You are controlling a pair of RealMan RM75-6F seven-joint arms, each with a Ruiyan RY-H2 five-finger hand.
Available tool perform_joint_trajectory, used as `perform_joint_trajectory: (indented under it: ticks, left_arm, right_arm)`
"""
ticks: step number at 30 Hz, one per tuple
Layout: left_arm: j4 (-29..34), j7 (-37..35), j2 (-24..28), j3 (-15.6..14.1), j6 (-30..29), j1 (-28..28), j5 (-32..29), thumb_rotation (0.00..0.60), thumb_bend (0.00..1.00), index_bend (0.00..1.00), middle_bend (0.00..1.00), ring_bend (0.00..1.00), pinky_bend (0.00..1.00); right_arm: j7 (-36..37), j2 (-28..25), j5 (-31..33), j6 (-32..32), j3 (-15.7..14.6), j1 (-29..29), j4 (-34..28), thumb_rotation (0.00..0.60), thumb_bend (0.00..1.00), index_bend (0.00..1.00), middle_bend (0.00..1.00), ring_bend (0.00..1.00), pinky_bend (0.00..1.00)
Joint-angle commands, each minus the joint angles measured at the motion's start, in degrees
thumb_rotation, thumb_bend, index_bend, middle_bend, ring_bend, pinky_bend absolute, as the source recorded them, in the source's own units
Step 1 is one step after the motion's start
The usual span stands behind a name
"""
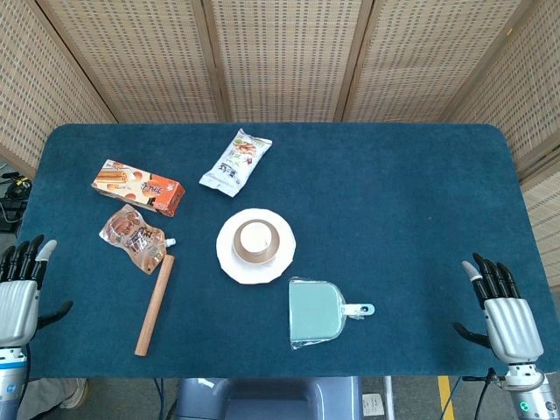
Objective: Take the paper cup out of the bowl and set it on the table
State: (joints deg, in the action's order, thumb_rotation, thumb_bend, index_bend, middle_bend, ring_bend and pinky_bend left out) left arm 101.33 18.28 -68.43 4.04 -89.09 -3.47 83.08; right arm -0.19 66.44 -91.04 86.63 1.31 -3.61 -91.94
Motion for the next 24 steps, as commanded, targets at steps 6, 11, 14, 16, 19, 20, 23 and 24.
perform_joint_trajectory:
  ticks: [6,11,14,16,19,20,23,24]
  left_arm:
    - [0.0,0.0,0.0,0.0,0.0,0.0,-0.1,0.600,0.00,0.00,0.00,0.00,0.00]
    - [0.0,-0.2,0.0,0.0,0.0,0.0,0.0,0.600,0.00,0.00,0.00,0.00,0.00]
    - [-0.1,-0.1,-0.1,0.0,0.5,-0.3,0.1,0.600,0.00,0.00,0.00,0.00,0.00]
    - [0.0,-0.1,-0.2,0.2,1.0,-0.7,-0.1,0.600,0.00,0.00,0.00,0.00,0.00]
    - [0.8,0.0,-0.2,0.6,2.6,-1.7,-0.6,0.600,0.00,0.00,0.00,0.00,0.00]
    - [1.0,0.3,-0.1,0.8,3.0,-2.0,-0.7,0.600,0.00,0.00,0.00,0.00,0.00]
    - [2.2,2.8,0.1,2.3,5.4,-4.5,-1.1,0.600,0.00,0.00,0.00,0.00,0.00]
    - [2.7,4.0,0.2,2.9,6.3,-5.5,-1.3,0.600,0.00,0.00,0.00,0.00,0.00]
  right_arm:
    - [0.1,-0.1,-0.1,0.1,0.0,0.0,0.0,0.600,0.13,0.00,0.00,0.00,0.00]
    - [0.2,-0.1,-0.1,0.2,0.1,0.0,-0.1,0.600,0.13,0.00,0.00,0.00,0.00]
    - [0.4,-0.2,-0.1,0.3,0.2,0.0,-0.3,0.600,0.13,0.00,0.00,0.00,0.00]
    - [0.6,-0.4,0.1,0.2,0.3,-0.1,-0.4,0.600,0.13,0.00,0.00,0.00,0.00]
    - [1.3,-0.6,0.7,0.2,0.7,-0.1,-0.3,0.600,0.13,0.00,0.00,0.00,0.00]
    - [1.6,-0.7,0.9,0.2,0.8,-0.1,-0.3,0.600,0.13,0.00,0.00,0.00,0.00]
    - [2.6,-1.1,1.7,0.3,1.3,-0.1,-0.2,0.600,0.13,0.00,0.00,0.00,0.00]
    - [3.0,-1.1,1.9,0.1,1.5,-0.2,0.0,0.600,0.13,0.00,0.00,0.00,0.00]
